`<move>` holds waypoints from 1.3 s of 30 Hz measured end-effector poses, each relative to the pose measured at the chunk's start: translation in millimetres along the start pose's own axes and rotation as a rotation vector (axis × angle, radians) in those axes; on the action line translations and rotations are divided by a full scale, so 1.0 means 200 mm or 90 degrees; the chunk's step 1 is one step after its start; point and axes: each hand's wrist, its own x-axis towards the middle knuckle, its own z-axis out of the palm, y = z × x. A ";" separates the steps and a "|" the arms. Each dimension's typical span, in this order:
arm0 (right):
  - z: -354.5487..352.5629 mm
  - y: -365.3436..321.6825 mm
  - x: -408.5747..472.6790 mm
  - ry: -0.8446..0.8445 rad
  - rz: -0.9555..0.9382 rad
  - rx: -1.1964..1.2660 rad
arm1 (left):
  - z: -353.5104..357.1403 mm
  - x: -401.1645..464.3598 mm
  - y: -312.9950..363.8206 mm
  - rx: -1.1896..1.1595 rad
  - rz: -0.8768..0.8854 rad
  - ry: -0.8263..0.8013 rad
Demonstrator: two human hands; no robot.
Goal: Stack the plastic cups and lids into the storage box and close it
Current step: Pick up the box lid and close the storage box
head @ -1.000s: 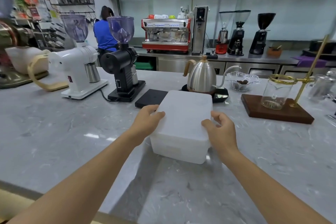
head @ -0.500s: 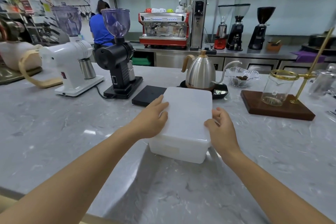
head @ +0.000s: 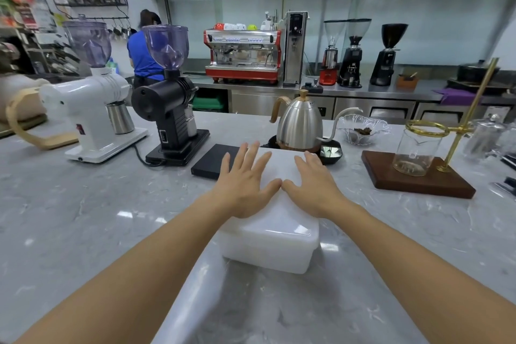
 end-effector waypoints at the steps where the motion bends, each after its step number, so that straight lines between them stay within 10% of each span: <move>1: 0.00 0.00 0.01 -0.016 0.000 -0.034 | 0.00 0.01 -0.01 0.005 0.006 -0.023; 32: -0.04 0.09 -0.01 -0.078 -0.014 0.006 | 0.03 0.05 0.07 0.025 -0.034 -0.103; 39: -0.04 0.10 -0.03 0.038 -0.016 -0.007 | 0.04 0.04 0.10 0.051 -0.005 0.026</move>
